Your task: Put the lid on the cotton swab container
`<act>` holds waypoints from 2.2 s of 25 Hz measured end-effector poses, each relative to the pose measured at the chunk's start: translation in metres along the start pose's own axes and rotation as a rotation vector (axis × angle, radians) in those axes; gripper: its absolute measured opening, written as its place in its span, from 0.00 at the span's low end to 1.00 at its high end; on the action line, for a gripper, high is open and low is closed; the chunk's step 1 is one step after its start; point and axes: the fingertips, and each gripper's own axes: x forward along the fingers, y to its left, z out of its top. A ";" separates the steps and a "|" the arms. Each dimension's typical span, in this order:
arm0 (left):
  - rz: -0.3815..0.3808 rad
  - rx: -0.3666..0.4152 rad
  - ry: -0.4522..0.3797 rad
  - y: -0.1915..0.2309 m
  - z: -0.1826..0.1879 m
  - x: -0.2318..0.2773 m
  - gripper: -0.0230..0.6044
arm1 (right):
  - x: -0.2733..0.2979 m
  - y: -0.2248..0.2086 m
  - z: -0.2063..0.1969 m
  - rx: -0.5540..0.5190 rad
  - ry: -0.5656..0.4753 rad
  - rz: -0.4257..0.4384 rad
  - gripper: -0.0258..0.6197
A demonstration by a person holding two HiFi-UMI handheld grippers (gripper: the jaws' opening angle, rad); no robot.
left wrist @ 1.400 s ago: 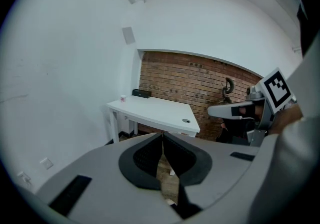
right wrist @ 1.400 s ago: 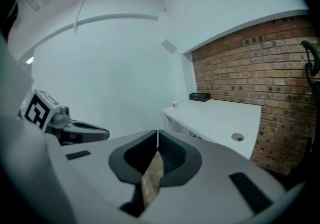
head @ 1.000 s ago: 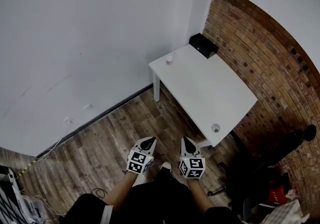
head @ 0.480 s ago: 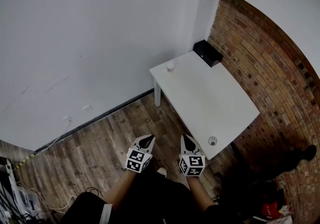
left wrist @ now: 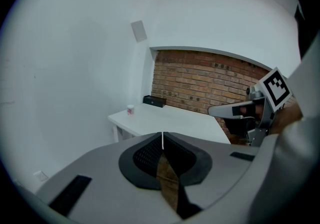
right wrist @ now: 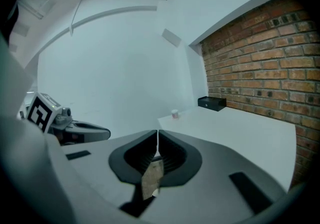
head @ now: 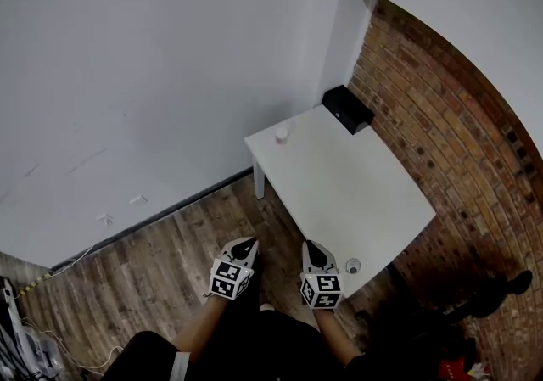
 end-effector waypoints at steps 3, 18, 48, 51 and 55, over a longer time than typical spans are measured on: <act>-0.012 0.005 -0.005 0.018 0.014 0.029 0.07 | 0.028 -0.015 0.011 -0.003 -0.002 -0.010 0.08; -0.079 0.028 0.059 0.147 0.084 0.181 0.07 | 0.201 -0.070 0.087 0.003 0.045 -0.075 0.08; -0.178 0.225 0.225 0.232 0.068 0.381 0.48 | 0.338 -0.122 0.118 0.087 0.115 -0.117 0.08; -0.192 0.240 0.244 0.233 0.065 0.398 0.48 | 0.349 -0.129 0.125 0.083 0.118 -0.104 0.08; -0.214 0.290 0.258 0.232 0.064 0.419 0.48 | 0.368 -0.138 0.124 0.089 0.142 -0.092 0.08</act>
